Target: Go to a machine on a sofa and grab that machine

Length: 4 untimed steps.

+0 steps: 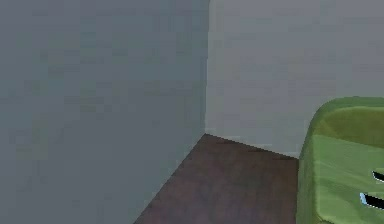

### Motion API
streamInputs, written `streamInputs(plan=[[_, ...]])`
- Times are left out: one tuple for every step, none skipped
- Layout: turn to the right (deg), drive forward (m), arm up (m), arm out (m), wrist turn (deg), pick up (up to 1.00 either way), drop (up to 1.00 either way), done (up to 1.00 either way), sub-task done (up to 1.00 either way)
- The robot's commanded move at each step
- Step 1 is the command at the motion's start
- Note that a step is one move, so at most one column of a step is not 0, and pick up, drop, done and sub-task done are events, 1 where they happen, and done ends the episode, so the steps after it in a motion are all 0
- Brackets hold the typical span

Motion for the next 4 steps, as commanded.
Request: streamInputs(plan=[[0.0,0.00,0.00,0.00,9.0,0.00,0.00,0.00,0.00],[0.0,0.00,-0.30,0.00,0.0,0.00,0.00,0.00,0.00],[0.0,0.00,0.00,0.00,0.0,1.00,0.00,0.00,0.00],[0.0,0.00,0.10,0.00,0.0,0.00,0.00,0.00,0.00]])
